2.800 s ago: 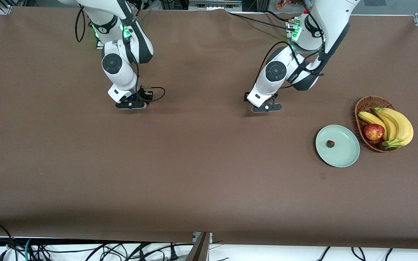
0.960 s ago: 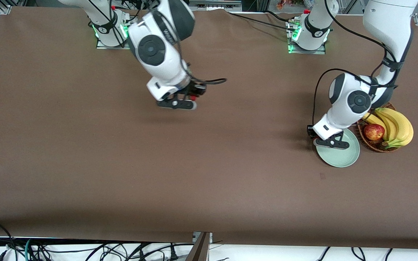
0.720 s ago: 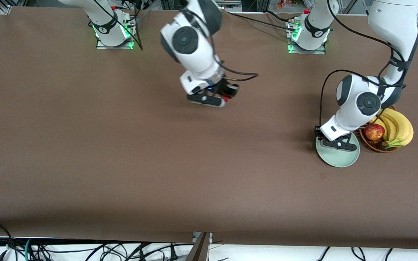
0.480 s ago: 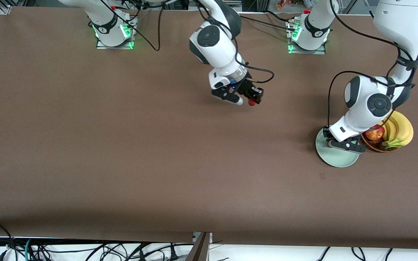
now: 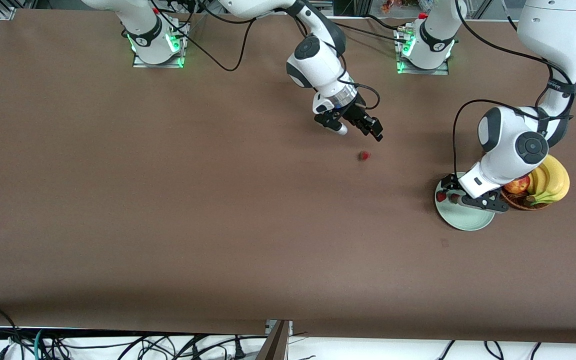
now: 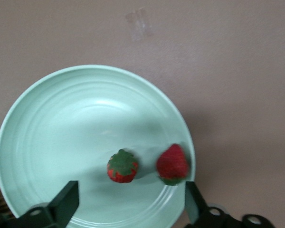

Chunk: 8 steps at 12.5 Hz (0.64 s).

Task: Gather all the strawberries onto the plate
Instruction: 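Drop the strawberry on the plate while the right gripper sets the last mid-table, then grasp the last strawberry with the left gripper while the right gripper withdraws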

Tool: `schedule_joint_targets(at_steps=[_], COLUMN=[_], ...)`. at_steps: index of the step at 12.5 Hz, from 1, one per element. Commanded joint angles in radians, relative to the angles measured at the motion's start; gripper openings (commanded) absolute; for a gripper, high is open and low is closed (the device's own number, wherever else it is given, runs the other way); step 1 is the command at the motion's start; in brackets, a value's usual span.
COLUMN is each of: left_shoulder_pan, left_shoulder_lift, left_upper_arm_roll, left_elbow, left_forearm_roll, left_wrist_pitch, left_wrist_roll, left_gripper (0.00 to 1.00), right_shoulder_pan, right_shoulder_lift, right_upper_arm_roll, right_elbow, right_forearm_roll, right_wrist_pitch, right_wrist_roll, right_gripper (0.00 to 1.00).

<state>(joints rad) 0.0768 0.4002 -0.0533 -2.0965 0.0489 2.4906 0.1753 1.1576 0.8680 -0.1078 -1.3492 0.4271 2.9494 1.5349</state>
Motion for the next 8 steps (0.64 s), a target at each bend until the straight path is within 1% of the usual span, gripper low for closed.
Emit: schedule_joint_targets(at_steps=[1, 2, 3, 5, 7, 8], left_shoulder_pan=[-0.017, -0.026, -0.047, -0.092, -0.103, -0.118], left_shoulder_lift=[0.006, 0.008, 0.008, 0.034, 0.051, 0.067], left_upper_arm_roll=[-0.008, -0.01, -0.01, -0.023, -0.06, -0.072], left_elbow=[0.097, 0.122, 0.133, 0.124, 0.124, 0.124], left_forearm_roll=[-0.059, -0.075, -0.108, -0.194, -0.202, -0.202], left_wrist_pitch=[-0.125, -0.168, -0.188, -0.19, -0.18, -0.174], left_wrist_roll=[0.027, 0.027, 0.02, -0.017, -0.083, -0.132], left_gripper=[1.0, 1.0, 1.0, 1.0, 1.0, 1.0], right_shoulder_pan=[-0.006, -0.006, -0.007, -0.031, -0.059, -0.067], right_shoulder_lift=[-0.029, -0.041, -0.064, -0.124, -0.182, -0.214], right_upper_arm_roll=[-0.006, -0.025, -0.05, -0.082, -0.09, -0.13], right_elbow=[0.007, 0.009, 0.009, 0.009, 0.006, 0.007], right_forearm_roll=[0.016, 0.016, 0.016, 0.007, 0.012, 0.012], right_wrist_pitch=[-0.036, -0.07, -0.131, -0.307, -0.463, -0.566], right_wrist_roll=[0.011, 0.008, 0.002, -0.028, -0.126, -0.171], right_gripper=[0.99, 0.99, 0.99, 0.99, 0.99, 0.99])
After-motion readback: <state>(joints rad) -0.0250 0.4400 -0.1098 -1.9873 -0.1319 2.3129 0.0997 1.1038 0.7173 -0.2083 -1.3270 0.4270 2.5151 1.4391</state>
